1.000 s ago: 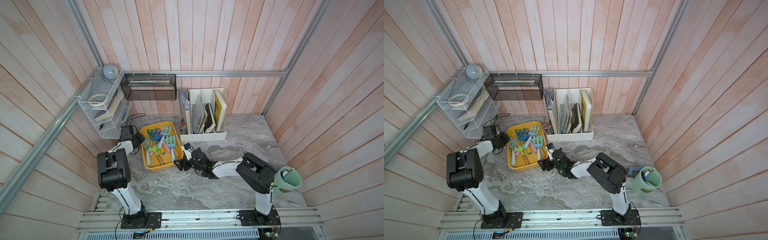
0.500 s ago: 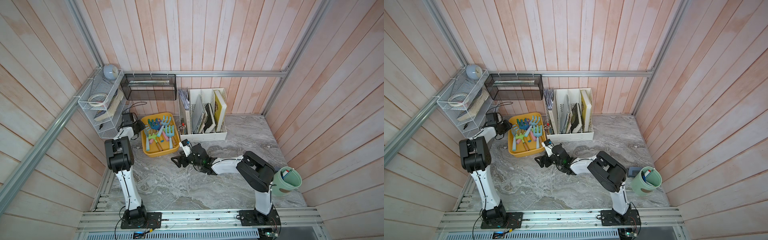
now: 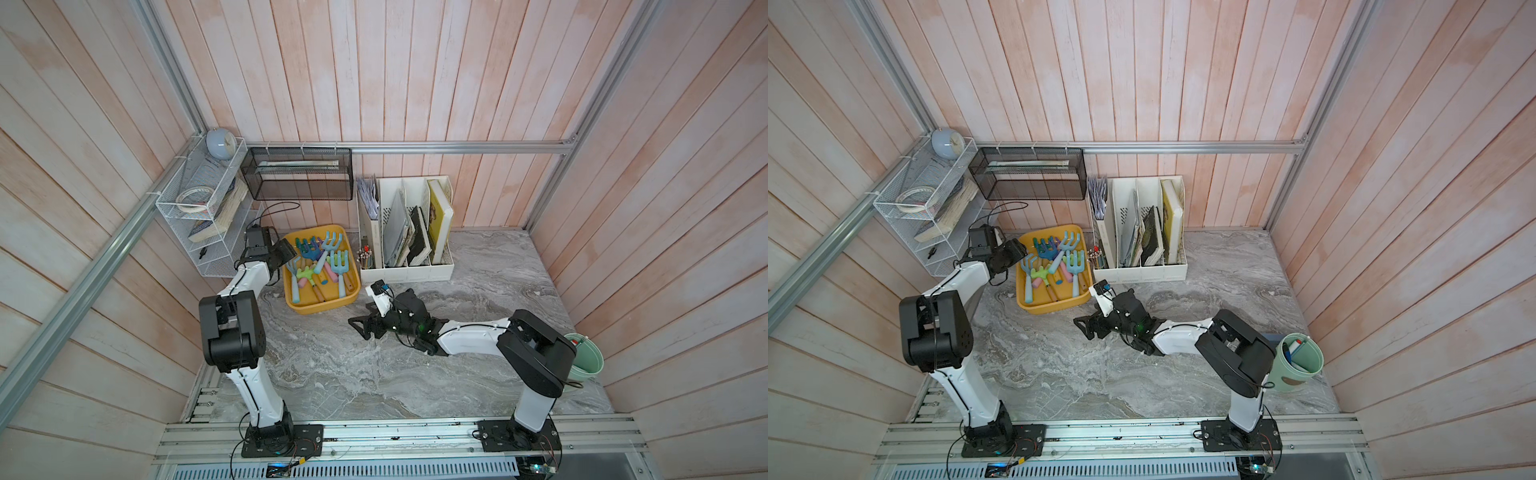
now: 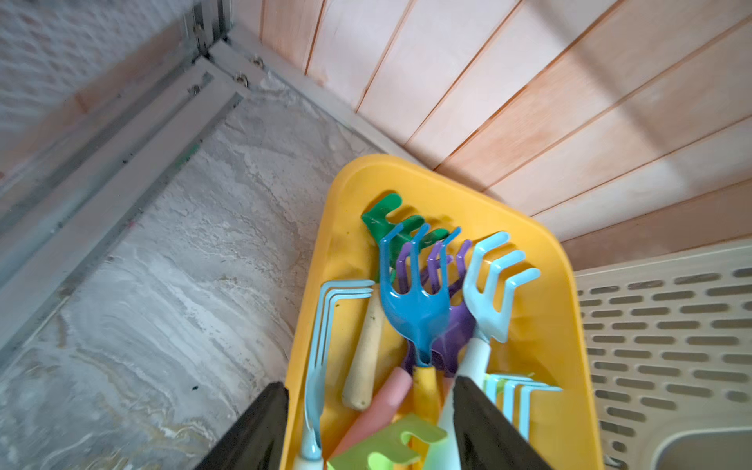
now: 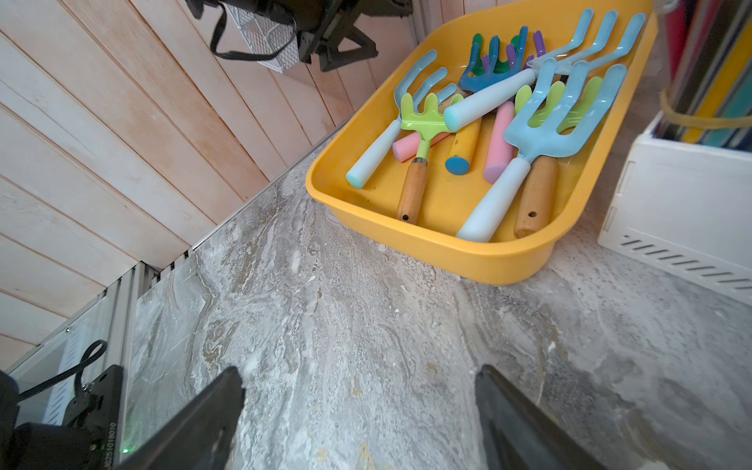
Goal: Take the hand rake out of the storage box
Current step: Move the storage box to the center of the board, then pick up the rake from the storage box.
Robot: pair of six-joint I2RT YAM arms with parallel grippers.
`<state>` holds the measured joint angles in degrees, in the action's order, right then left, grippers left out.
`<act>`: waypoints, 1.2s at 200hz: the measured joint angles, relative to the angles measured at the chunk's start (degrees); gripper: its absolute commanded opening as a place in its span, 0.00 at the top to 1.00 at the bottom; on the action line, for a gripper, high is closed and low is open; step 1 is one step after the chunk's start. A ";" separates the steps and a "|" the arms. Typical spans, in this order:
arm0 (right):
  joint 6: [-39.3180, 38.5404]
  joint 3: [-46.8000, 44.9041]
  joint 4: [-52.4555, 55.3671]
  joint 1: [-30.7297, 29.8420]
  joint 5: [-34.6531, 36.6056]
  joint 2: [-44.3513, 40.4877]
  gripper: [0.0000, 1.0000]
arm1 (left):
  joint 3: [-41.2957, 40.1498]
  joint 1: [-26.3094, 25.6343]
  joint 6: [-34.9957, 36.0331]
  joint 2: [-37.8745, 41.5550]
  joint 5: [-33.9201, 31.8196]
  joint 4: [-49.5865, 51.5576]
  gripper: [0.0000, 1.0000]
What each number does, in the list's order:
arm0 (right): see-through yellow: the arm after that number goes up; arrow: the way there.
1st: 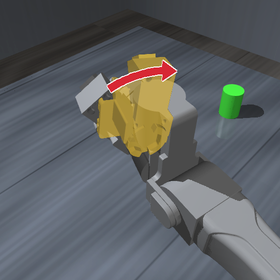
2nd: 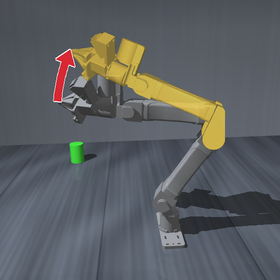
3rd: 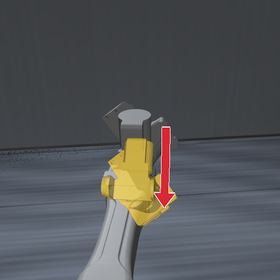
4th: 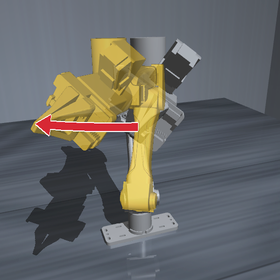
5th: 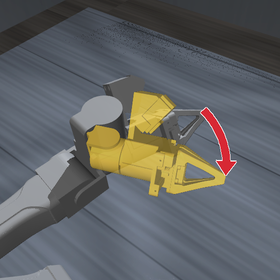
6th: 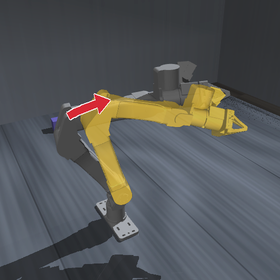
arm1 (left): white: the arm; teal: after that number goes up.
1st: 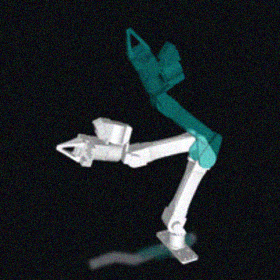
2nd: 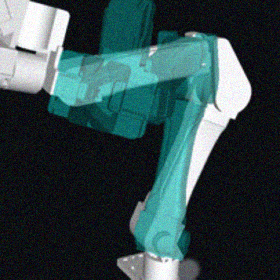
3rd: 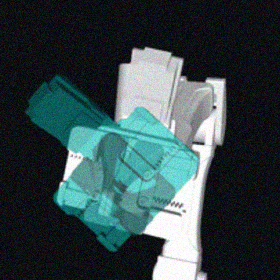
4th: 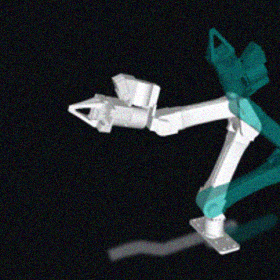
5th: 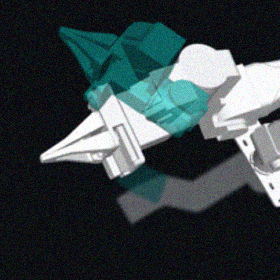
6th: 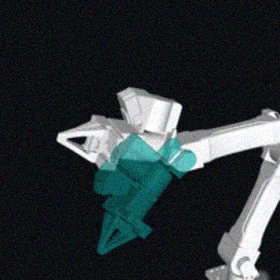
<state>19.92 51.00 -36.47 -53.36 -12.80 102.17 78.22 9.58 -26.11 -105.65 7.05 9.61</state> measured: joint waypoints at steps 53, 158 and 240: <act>-1.66 -7.45 0.31 0.00 3.74 -7.93 0.02 | -7.32 -8.92 -0.17 7.80 -4.70 -0.68 0.52; -4.13 -18.32 2.36 0.92 12.55 -22.82 0.02 | 17.07 -14.95 4.11 -17.68 -13.27 9.14 0.51; -4.09 -19.26 2.82 2.47 12.90 -22.95 0.02 | 21.57 -14.84 7.76 -22.25 -13.44 13.42 0.51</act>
<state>15.84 31.75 -33.65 -50.89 0.10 79.22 99.79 -5.26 -18.35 -127.90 -6.39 23.03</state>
